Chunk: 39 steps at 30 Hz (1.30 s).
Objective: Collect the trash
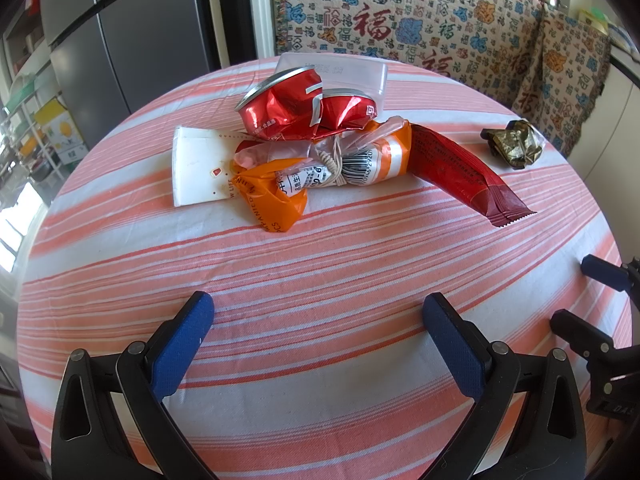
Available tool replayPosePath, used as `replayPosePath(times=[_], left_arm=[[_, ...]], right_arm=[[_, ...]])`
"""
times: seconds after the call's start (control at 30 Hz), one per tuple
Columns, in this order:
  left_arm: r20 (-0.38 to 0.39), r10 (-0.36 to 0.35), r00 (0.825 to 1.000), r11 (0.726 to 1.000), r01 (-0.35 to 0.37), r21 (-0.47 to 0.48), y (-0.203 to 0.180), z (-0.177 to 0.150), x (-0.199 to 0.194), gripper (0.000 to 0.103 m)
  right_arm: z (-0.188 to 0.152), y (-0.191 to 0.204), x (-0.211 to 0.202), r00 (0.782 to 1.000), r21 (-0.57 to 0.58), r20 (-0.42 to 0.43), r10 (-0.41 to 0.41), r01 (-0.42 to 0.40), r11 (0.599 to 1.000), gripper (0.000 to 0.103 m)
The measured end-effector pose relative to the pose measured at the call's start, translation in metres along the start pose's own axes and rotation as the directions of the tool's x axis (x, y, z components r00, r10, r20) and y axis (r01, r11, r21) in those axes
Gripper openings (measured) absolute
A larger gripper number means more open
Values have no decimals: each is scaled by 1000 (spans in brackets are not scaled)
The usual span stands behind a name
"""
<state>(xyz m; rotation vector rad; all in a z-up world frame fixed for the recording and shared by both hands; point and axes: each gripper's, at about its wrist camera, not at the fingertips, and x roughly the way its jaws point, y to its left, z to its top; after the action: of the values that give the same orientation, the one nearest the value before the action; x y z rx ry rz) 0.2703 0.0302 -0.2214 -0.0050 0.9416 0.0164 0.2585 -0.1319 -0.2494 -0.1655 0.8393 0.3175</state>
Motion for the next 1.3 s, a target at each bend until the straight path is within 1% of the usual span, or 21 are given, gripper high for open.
replayPosePath(times=[1.2,1.23,1.3], left_arm=[[1,6,1000,1000,-6,-8,-1,0,0,103],[-3,5,1000,1000,-5,-7,1,-2,-2,103],[-61,-30,998,998,33,47,2,-5,-6,103]], right_arm=[[-1,1,1,1000,-5,0,-2,2,1000,79],[-1,2,2,1000,-5,0,-2,2,1000,79],[-1,1,1,1000,-5,0,-1,1,1000,80]])
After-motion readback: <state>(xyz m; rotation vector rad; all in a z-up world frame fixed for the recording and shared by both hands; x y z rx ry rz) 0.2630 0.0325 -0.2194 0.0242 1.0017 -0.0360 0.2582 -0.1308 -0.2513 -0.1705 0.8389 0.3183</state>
